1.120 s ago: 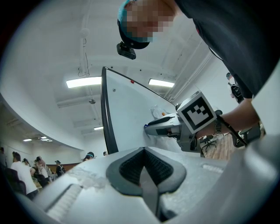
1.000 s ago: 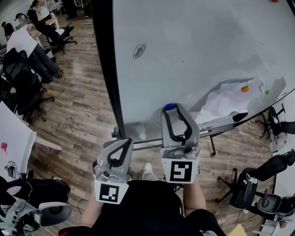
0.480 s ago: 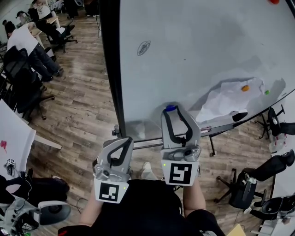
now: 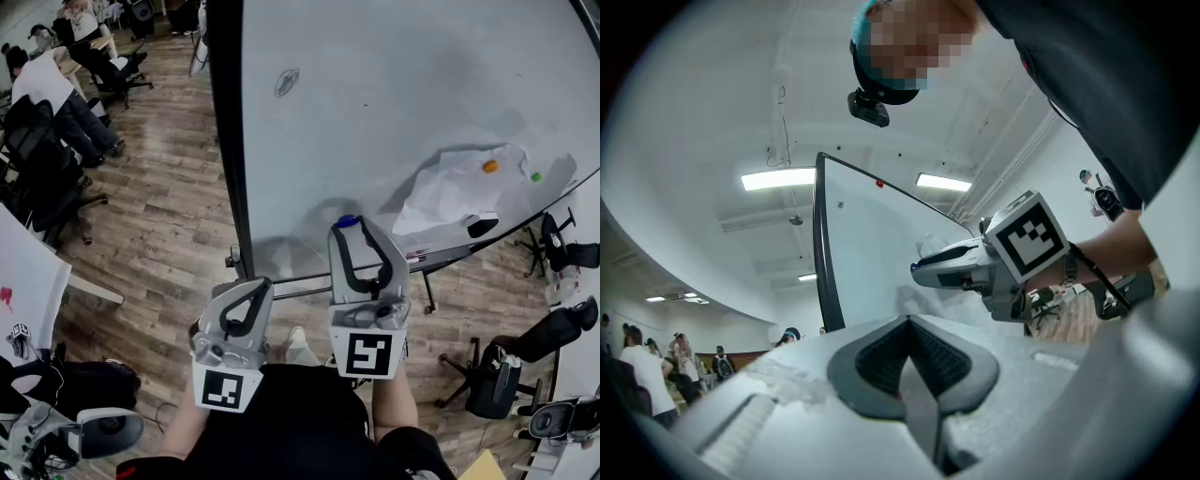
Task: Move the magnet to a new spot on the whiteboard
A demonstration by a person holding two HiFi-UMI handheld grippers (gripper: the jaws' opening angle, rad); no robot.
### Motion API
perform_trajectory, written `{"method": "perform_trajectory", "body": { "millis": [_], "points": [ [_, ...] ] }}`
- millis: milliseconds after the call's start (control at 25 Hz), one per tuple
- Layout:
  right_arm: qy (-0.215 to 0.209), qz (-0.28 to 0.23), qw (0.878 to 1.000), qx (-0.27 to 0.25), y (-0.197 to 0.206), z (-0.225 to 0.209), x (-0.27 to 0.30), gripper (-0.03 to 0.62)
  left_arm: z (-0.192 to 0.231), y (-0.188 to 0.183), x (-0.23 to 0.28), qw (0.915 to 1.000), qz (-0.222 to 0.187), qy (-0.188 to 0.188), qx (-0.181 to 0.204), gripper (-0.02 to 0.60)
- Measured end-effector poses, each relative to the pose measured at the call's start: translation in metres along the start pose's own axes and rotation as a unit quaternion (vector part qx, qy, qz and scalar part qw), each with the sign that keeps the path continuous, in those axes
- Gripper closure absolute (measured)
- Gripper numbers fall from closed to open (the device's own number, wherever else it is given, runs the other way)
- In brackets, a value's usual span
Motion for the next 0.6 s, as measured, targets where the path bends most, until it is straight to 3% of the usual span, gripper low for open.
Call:
{"method": "perform_trajectory", "body": {
  "millis": [600],
  "points": [
    [0.021,0.013,1.0,0.004,-0.019,0.004,-0.052,0.468,-0.03,-0.019,-0.026,0.9993,-0.014,0.034,-0.006,0.58]
  ]
}}
Point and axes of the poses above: the fingertips, and each gripper's own axes: x forward along the fingers, z to its left, y out of its underside, the point moved 1 cm from there along -x, backward along the fingers, and after that the axes turned 3 degrees about -y, right-handed, at the moved point
